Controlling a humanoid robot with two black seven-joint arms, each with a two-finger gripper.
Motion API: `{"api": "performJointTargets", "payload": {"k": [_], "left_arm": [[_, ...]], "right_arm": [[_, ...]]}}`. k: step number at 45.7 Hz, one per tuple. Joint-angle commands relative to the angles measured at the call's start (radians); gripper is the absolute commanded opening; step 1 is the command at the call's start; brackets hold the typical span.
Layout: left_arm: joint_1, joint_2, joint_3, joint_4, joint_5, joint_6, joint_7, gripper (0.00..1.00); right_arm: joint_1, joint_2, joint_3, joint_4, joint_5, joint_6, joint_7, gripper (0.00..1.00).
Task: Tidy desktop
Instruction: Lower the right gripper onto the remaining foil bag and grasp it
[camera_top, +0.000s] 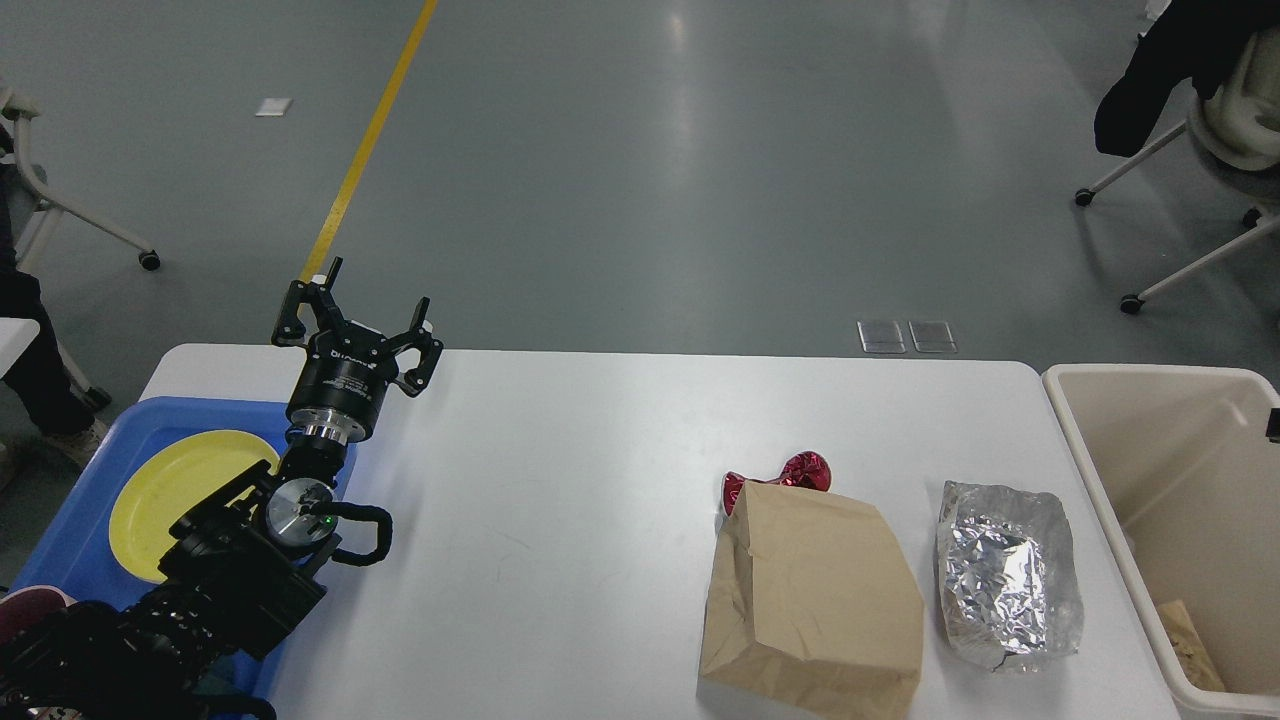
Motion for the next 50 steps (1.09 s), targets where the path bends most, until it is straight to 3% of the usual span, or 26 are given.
{"api": "performJointTargets", "payload": {"k": [1, 18, 32, 50], "left_arm": [[0.0, 0.0, 0.0, 0.002, 0.0, 0.0, 0.0, 0.97], [0.0, 0.0, 0.0, 0.0, 0.0, 0.0, 0.0, 0.97], [0.0, 0.0, 0.0, 0.0, 0.0, 0.0, 0.0, 0.97], [0.0, 0.0, 0.0, 0.0, 0.0, 0.0, 0.0, 0.97]], "right_arm": [[0.106, 0.047, -0.08, 0.061, -0.11, 0.014, 0.003, 1.0], [0.355, 0.187, -0.097, 0.406, -0.382, 0.047, -0.003, 1.0], [0.372, 0.208, -0.017, 0.423, -0.38, 0.153, 0.002, 1.0], [0.193, 0.182, 0.144, 0.42, -0.363, 0.141, -0.005, 1.0]]}}
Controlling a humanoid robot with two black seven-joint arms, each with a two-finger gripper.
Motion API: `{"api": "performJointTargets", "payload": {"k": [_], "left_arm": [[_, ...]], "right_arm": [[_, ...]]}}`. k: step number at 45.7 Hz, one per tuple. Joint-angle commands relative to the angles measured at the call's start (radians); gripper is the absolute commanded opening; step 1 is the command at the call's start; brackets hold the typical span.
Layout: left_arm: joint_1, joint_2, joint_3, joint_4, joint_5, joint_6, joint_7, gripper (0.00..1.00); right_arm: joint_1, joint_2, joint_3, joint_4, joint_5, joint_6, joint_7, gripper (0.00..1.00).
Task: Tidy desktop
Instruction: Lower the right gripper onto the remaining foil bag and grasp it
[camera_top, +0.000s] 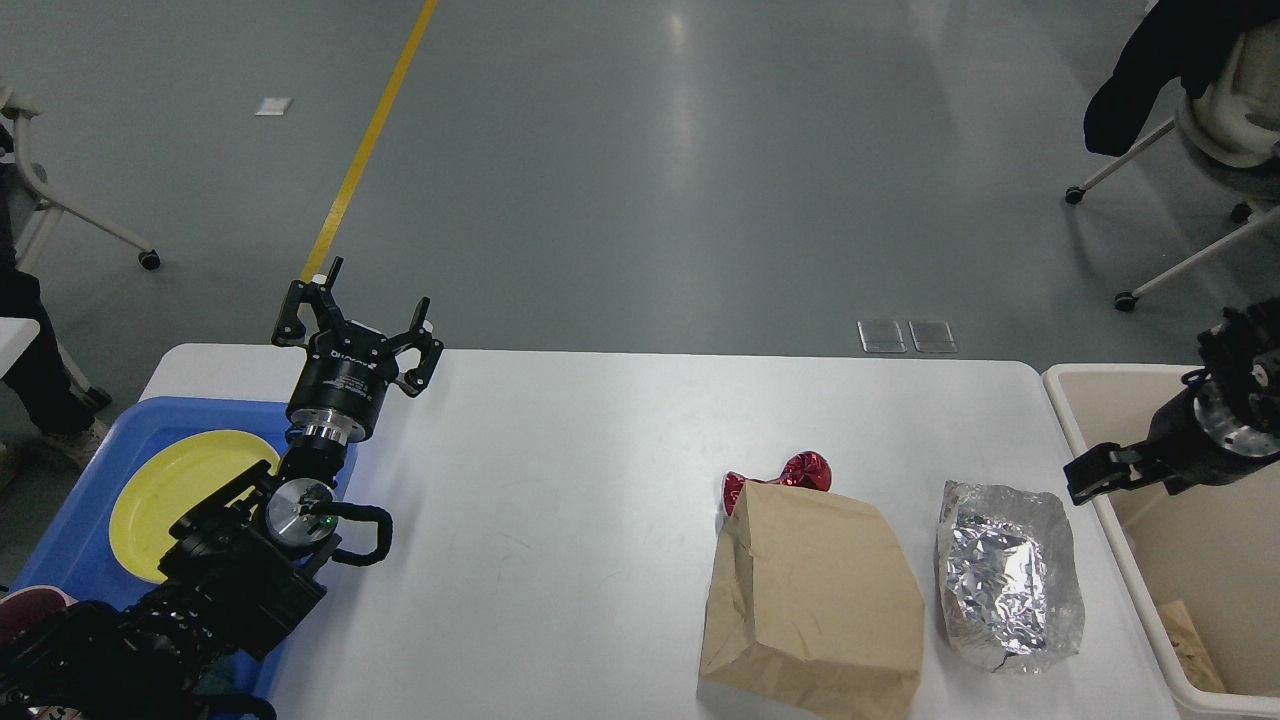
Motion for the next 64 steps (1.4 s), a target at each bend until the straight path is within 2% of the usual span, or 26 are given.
{"api": "performJointTargets", "payload": {"k": [1, 13, 21, 30, 39, 40, 47, 49, 50, 64], "left_arm": [[0.0, 0.0, 0.0, 0.001, 0.0, 0.0, 0.0, 0.97], [0.0, 0.0, 0.0, 0.0, 0.0, 0.0, 0.0, 0.97], [0.0, 0.0, 0.0, 0.0, 0.0, 0.0, 0.0, 0.97], [0.0, 0.0, 0.0, 0.0, 0.0, 0.0, 0.0, 0.97], [0.0, 0.0, 0.0, 0.0, 0.0, 0.0, 0.0, 0.97], [0.0, 0.0, 0.0, 0.0, 0.0, 0.0, 0.0, 0.97], [0.0, 0.0, 0.0, 0.0, 0.0, 0.0, 0.0, 0.96], [0.0, 0.0, 0.0, 0.0, 0.0, 0.0, 0.0, 0.97], [0.0, 0.0, 0.0, 0.0, 0.0, 0.0, 0.0, 0.97], [0.0, 0.0, 0.0, 0.001, 0.0, 0.0, 0.0, 0.97]], "right_arm": [[-0.06, -0.016, 0.073, -0.007, 0.004, -0.007, -0.003, 1.0], [-0.138, -0.013, 0.13, -0.031, 0.099, -0.023, -0.006, 1.0], [-0.265, -0.008, 0.153, -0.128, 0.139, -0.058, -0.006, 1.0], [-0.436, 0.007, 0.274, -0.239, 0.149, -0.066, -0.006, 1.0], [-0.468, 0.0, 0.338, -0.262, 0.151, -0.066, -0.008, 0.96], [-0.466, 0.0, 0.34, -0.262, 0.153, -0.066, -0.008, 0.91], [-0.465, -0.007, 0.317, -0.26, 0.16, -0.044, -0.011, 0.19], [-0.463, -0.008, 0.306, -0.26, 0.16, -0.044, -0.011, 0.03], [-0.463, -0.008, 0.299, -0.259, 0.16, -0.043, -0.011, 0.0], [-0.419, -0.013, 0.271, -0.252, 0.171, 0.002, -0.011, 0.0]]}}
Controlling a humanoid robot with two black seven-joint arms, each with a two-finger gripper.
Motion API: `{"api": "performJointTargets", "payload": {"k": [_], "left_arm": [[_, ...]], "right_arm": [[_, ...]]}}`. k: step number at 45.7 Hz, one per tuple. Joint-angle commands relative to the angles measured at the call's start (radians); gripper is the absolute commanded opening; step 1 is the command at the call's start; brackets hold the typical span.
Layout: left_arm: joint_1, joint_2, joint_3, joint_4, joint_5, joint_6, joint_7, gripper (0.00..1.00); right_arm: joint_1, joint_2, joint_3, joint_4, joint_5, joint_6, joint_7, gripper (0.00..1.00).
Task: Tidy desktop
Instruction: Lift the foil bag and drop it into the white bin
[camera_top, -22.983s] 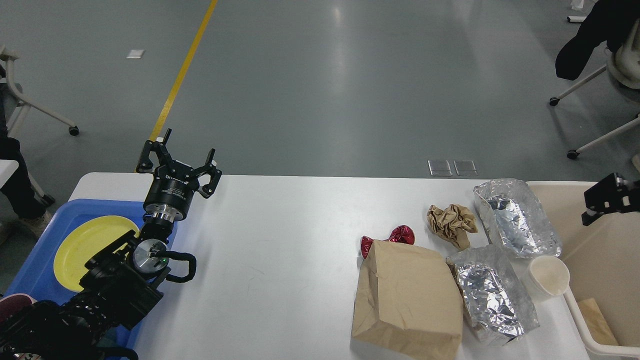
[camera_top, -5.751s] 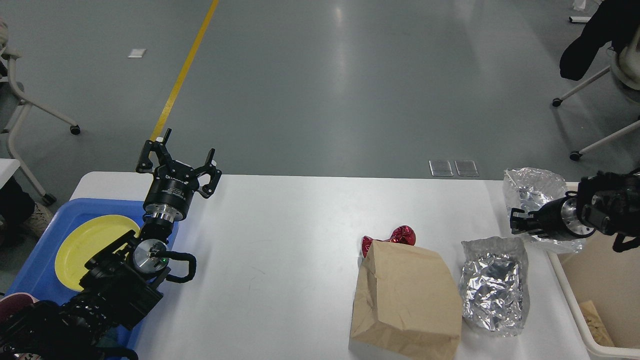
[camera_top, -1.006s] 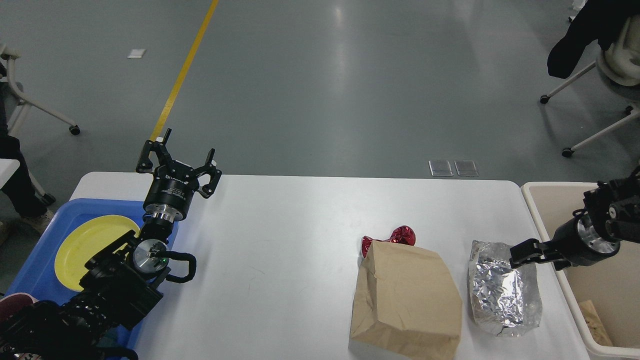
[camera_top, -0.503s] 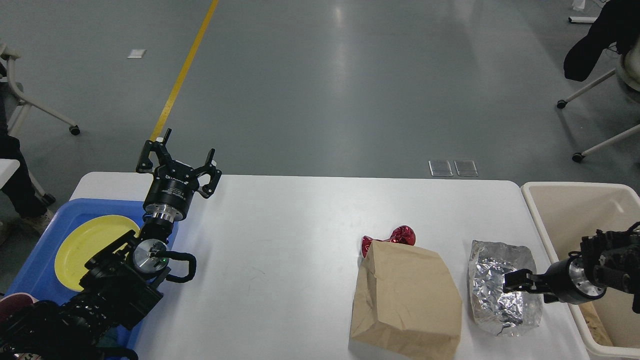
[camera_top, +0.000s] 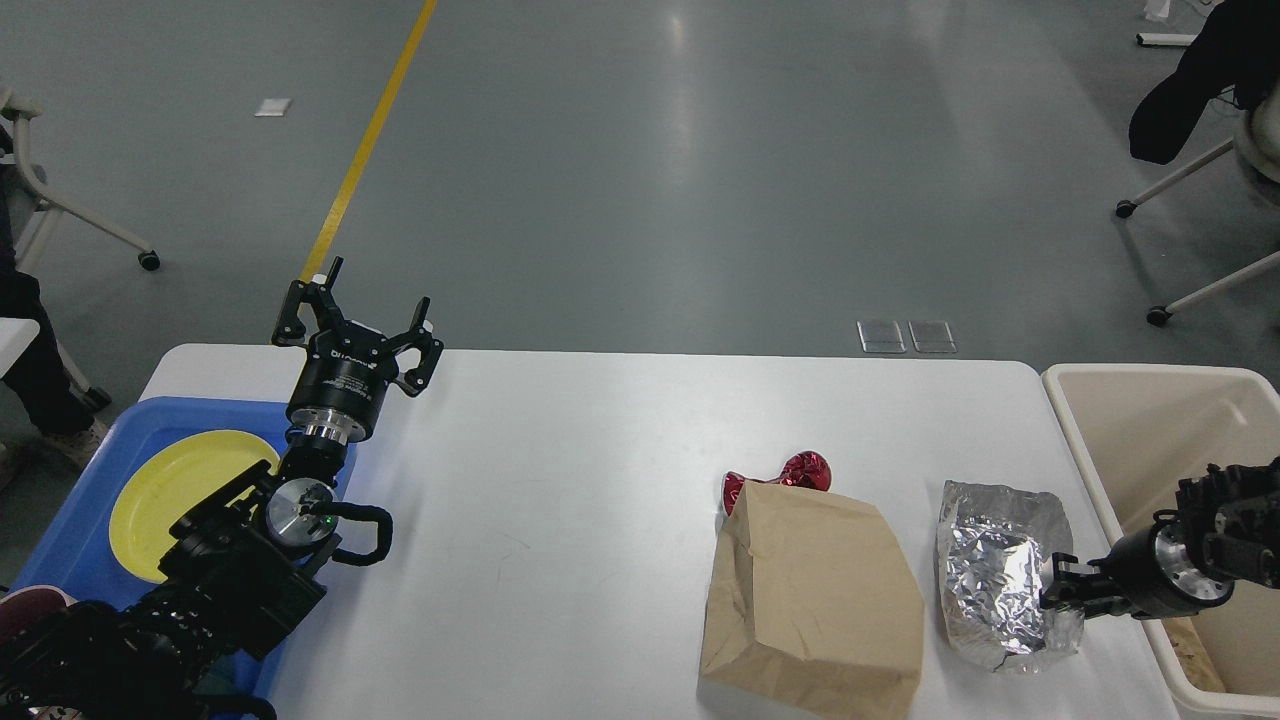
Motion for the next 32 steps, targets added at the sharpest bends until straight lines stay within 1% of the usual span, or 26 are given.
{"api": "performJointTargets", "payload": {"k": [1, 4, 7, 12, 17, 29, 32], "left_arm": [[0.0, 0.0, 0.0, 0.0, 0.0, 0.0, 0.0, 0.97], [0.0, 0.0, 0.0, 0.0, 0.0, 0.0, 0.0, 0.97], [0.0, 0.0, 0.0, 0.0, 0.0, 0.0, 0.0, 0.97], [0.0, 0.0, 0.0, 0.0, 0.0, 0.0, 0.0, 0.97], [0.0, 0.0, 0.0, 0.002, 0.0, 0.0, 0.0, 0.97], [0.0, 0.0, 0.0, 0.0, 0.0, 0.0, 0.0, 0.97], [0.0, 0.0, 0.0, 0.0, 0.0, 0.0, 0.0, 0.96]], "right_arm": [[0.044, -0.011, -0.003, 0.0, 0.011, 0.028, 0.0, 0.0], [0.082, -0.036, -0.005, 0.0, 0.028, 0.077, 0.003, 0.0], [0.143, -0.066, -0.025, -0.001, 0.035, 0.165, 0.003, 0.0], [0.252, -0.073, -0.1, -0.004, 0.036, 0.274, 0.005, 0.0], [0.338, -0.073, -0.16, -0.003, 0.048, 0.321, 0.009, 0.0], [0.456, -0.079, -0.246, 0.002, 0.065, 0.436, 0.008, 0.0], [0.49, -0.088, -0.273, -0.004, 0.065, 0.449, 0.008, 0.0]]}}
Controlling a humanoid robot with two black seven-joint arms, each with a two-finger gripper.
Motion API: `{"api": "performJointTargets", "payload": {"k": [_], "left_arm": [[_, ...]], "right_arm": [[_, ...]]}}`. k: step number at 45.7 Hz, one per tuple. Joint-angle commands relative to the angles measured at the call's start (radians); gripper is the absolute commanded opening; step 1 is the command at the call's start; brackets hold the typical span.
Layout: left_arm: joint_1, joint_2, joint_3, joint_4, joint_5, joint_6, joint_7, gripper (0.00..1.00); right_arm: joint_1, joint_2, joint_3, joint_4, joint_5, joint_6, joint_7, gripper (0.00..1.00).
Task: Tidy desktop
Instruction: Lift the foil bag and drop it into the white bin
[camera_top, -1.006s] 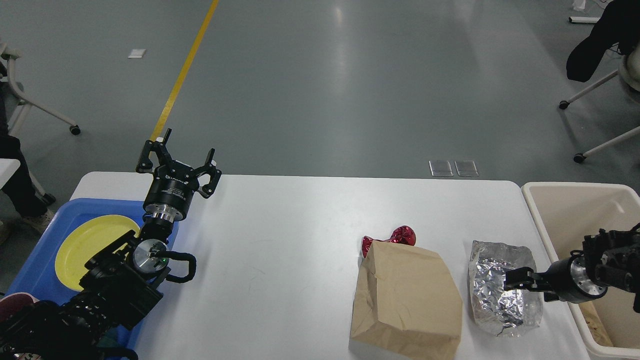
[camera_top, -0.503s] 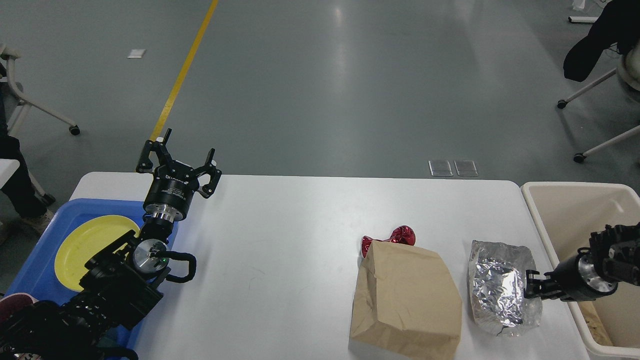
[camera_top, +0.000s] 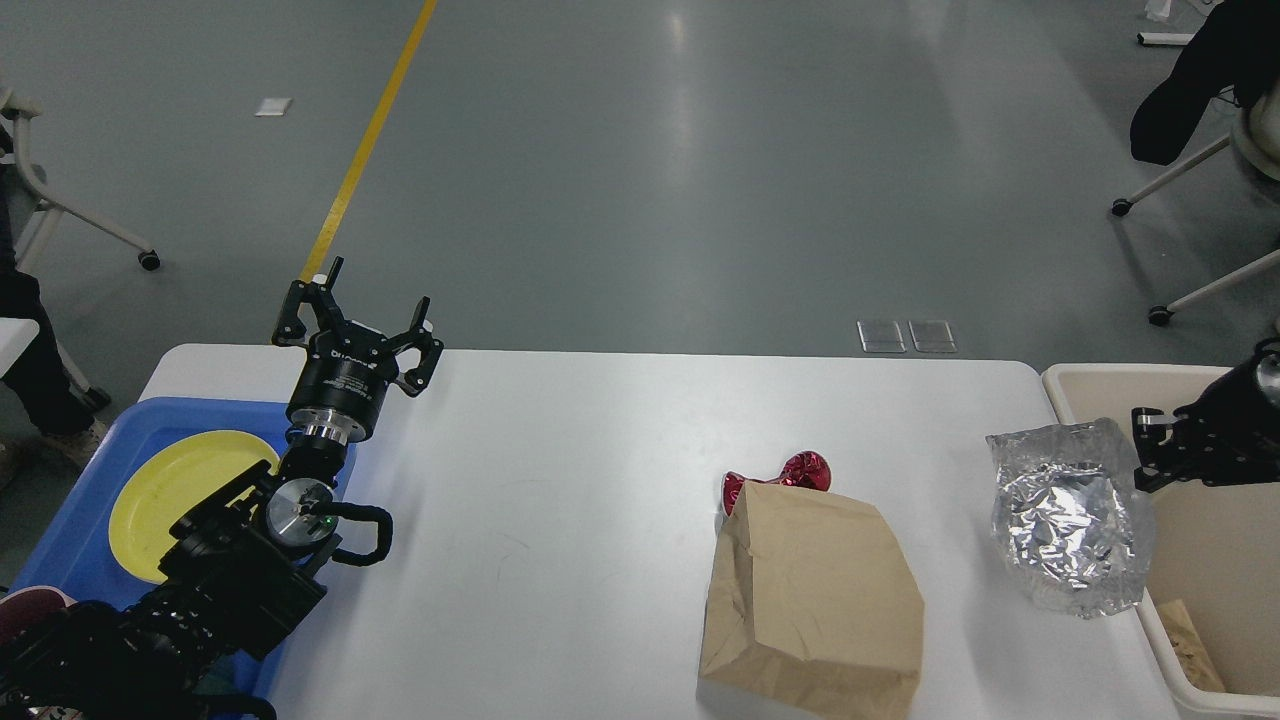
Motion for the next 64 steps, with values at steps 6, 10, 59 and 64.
{"api": "performJointTargets", "payload": {"k": [6, 10, 59, 64], "left_arm": [[0.0, 0.0, 0.0, 0.0, 0.0, 0.0, 0.0, 0.97], [0.0, 0.0, 0.0, 0.0, 0.0, 0.0, 0.0, 0.96], [0.0, 0.0, 0.0, 0.0, 0.0, 0.0, 0.0, 0.97], [0.0, 0.0, 0.0, 0.001, 0.0, 0.0, 0.0, 0.97]], "right_arm": [[0.096, -0.03, -0.107, -0.041, 0.002, 0.024, -0.003, 0.0], [0.088, -0.038, -0.137, -0.143, 0.002, 0.016, -0.006, 0.0], [-0.766, 0.013, 0.422, -0.503, 0.364, -1.005, 0.002, 0.0], [-0.771, 0.013, 0.428, -0.501, 0.364, -1.002, 0.002, 0.01]]}}
